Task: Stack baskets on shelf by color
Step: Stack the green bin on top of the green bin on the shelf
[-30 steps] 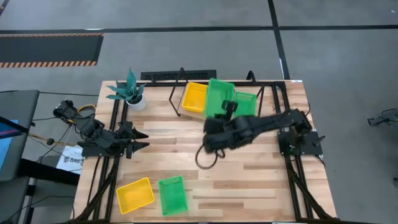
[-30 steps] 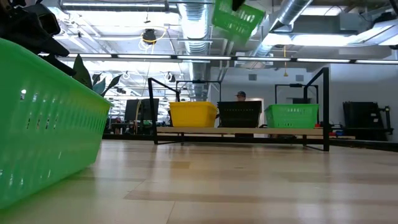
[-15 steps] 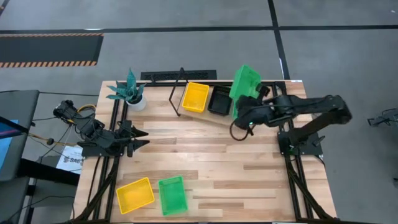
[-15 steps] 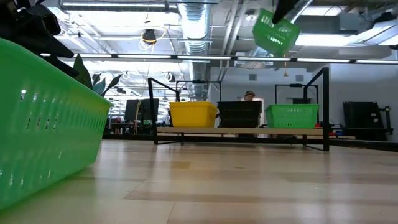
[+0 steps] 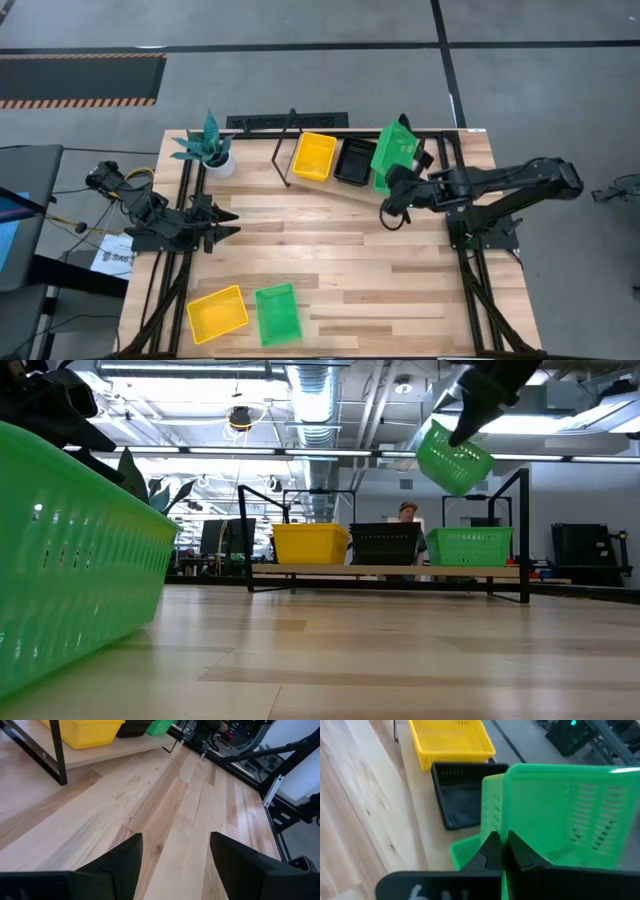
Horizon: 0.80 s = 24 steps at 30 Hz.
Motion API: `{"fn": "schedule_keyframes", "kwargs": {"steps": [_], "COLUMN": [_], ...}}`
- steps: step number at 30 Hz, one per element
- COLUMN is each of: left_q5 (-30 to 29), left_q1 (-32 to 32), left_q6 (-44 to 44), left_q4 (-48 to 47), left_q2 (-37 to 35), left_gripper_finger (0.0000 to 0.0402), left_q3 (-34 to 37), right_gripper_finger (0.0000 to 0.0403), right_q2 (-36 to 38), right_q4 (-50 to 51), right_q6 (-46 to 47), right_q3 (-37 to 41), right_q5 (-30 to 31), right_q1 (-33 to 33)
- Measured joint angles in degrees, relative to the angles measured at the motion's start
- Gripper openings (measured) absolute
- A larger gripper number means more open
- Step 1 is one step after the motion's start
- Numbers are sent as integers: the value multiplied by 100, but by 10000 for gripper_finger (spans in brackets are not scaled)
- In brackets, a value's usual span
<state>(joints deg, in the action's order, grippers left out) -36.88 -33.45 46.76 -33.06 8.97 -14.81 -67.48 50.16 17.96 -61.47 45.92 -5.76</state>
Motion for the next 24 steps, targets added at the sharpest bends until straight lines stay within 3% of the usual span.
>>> {"fn": "schedule_keyframes", "kwargs": {"steps": [12,24], "left_q5": [-234,-253], "left_q1": [1,2], "left_q6": [-53,-50], "left_q4": [-13,-67], "left_q2": [0,1], "left_gripper_finger": [221,221], "left_q3": [0,0], "right_gripper_finger": [8,8], "right_q2": [-33,-136], "right_q4": [20,206], "right_q6": [-781,-1549], "right_q3": [85,83], "right_q5": [-1218,-1665], "right_q1": [742,1174]}}
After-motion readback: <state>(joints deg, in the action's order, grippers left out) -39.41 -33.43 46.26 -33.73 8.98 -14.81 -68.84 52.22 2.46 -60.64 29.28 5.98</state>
